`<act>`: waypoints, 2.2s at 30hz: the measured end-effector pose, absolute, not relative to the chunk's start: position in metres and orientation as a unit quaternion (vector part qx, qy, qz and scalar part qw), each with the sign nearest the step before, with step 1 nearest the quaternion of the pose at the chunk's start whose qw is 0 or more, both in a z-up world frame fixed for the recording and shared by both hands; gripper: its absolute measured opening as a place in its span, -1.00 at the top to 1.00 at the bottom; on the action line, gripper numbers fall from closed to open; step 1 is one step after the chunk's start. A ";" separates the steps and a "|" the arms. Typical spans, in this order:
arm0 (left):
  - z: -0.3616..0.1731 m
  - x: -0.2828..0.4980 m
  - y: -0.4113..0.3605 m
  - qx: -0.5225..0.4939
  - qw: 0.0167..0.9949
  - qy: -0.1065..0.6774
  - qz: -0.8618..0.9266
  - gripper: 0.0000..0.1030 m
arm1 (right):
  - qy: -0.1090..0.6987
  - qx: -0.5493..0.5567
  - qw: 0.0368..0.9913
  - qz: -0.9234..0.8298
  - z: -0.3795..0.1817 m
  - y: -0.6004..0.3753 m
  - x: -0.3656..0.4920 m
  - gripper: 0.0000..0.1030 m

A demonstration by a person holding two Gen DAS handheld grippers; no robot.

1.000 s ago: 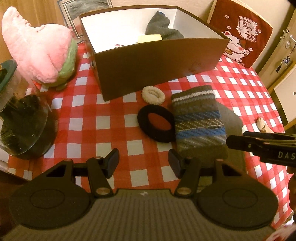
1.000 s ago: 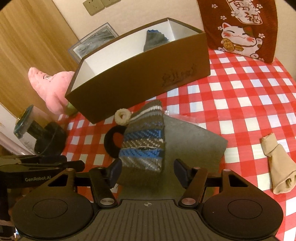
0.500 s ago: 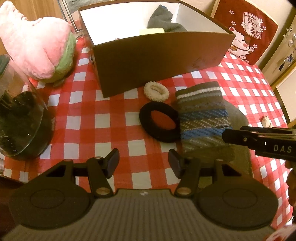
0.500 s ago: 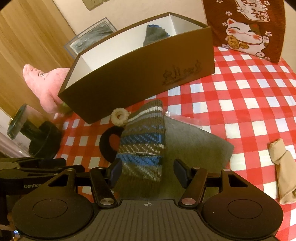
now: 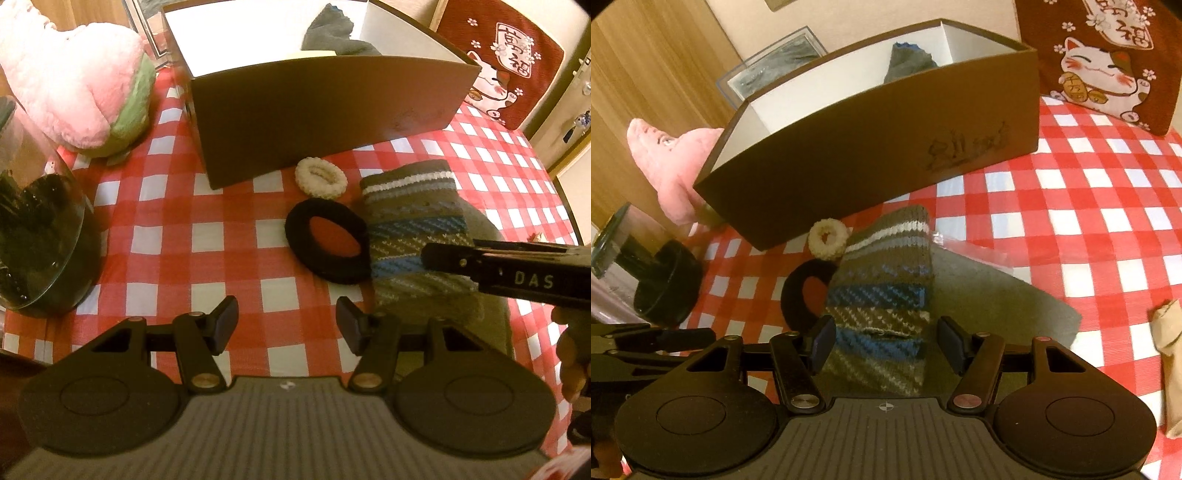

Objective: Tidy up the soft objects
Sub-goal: 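Grasp the striped knit sock with the right gripper and lift it, then grasp the cream scrunchie with the left gripper while the right gripper holds the sock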

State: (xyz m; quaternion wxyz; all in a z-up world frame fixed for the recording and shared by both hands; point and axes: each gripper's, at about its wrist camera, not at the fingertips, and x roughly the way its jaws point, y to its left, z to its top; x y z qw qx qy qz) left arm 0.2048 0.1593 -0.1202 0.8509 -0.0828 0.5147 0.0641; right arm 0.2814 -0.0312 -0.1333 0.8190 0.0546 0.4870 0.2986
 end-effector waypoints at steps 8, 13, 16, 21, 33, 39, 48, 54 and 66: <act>-0.121 0.206 0.159 -0.084 0.852 0.512 0.071 -0.09 | 0.479 0.029 0.825 0.297 -0.134 -0.024 0.280 0.37; -0.121 0.206 0.158 -0.083 0.853 0.510 0.071 -0.09 | 0.472 0.047 0.827 0.302 -0.129 -0.029 0.279 0.73; -0.120 0.207 0.158 -0.082 0.855 0.508 0.071 -0.09 | 0.457 0.060 0.833 0.308 -0.120 -0.032 0.277 0.77; -0.118 0.210 0.158 -0.080 0.858 0.503 0.067 -0.08 | 0.426 0.091 0.847 0.303 -0.100 -0.044 0.278 0.77; -0.120 0.247 0.146 -0.048 0.877 0.475 0.054 -0.08 | 0.400 0.131 0.877 0.232 -0.081 -0.097 0.304 0.77; -0.129 0.272 0.145 -0.040 0.885 0.461 0.054 -0.08 | 0.406 0.142 0.881 0.196 -0.086 -0.122 0.313 0.77; -0.151 0.307 0.144 -0.033 0.881 0.470 0.050 -0.08 | 0.414 0.154 0.882 0.161 -0.096 -0.142 0.322 0.77; -0.162 0.317 0.144 -0.021 0.880 0.472 0.058 -0.10 | 0.423 0.157 0.879 0.156 -0.102 -0.146 0.325 0.77; -0.161 0.322 0.138 -0.008 0.886 0.463 0.035 0.43 | 0.426 0.154 0.876 0.164 -0.105 -0.144 0.330 0.77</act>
